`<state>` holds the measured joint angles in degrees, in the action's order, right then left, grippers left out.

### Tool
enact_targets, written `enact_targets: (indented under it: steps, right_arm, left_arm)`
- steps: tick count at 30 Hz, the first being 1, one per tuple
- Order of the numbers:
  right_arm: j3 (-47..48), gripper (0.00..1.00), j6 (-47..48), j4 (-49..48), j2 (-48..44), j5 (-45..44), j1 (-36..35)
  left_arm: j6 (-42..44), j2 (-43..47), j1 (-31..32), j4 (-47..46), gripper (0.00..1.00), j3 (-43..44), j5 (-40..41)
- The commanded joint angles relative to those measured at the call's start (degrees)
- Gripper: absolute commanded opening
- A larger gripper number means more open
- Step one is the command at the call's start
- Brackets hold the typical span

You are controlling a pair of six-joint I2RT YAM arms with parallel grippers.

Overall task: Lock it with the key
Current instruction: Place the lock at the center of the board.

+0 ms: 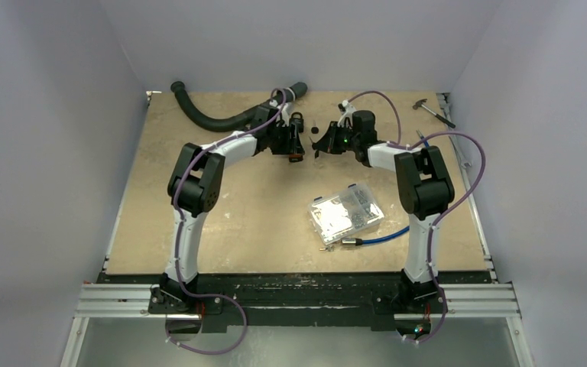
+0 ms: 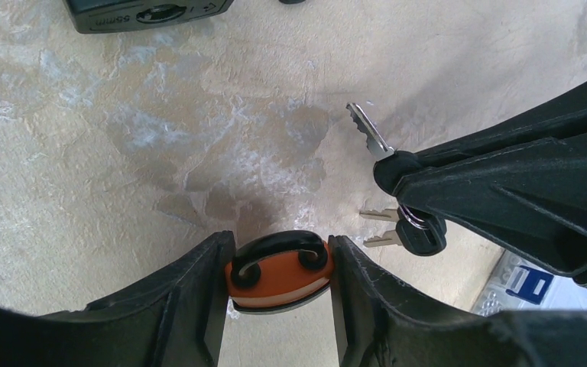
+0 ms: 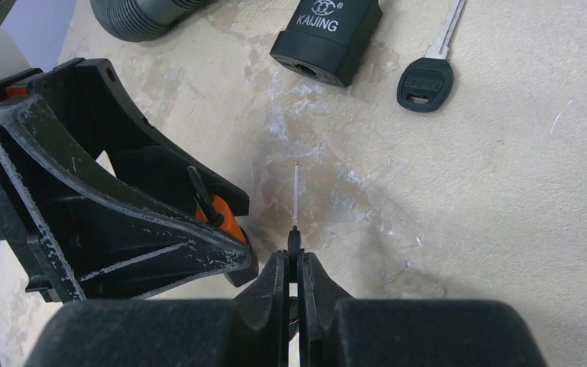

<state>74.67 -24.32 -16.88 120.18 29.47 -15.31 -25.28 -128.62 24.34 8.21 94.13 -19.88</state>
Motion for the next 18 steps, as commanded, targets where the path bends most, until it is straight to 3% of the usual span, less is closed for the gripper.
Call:
enact_targets:
  steps: [1,6,14,16,18]
  right_arm:
    - [1.21,0.09,-0.71,-1.48,1.31,-0.71,0.33]
    - [1.40,0.09,-1.29,-1.96,1.86,-0.65,0.45]
    - [1.50,0.11,-1.70,-2.19,2.16,-0.71,0.53]
    - [1.52,0.18,-1.80,-2.27,1.85,-0.62,0.55]
    - [1.88,0.32,-2.23,-1.79,1.72,-0.47,0.63]
  left_arm:
    - [1.77,-1.63,0.18,2.46,0.51,1.14,2.50]
    - [1.54,-1.34,0.27,2.51,0.64,0.50,2.54]
    - [0.68,-0.44,0.27,1.76,0.72,-0.09,2.54]
    - [0.75,0.27,0.27,1.72,0.77,-0.13,2.65]
    - [0.99,1.11,0.14,1.68,0.83,-0.24,2.94]
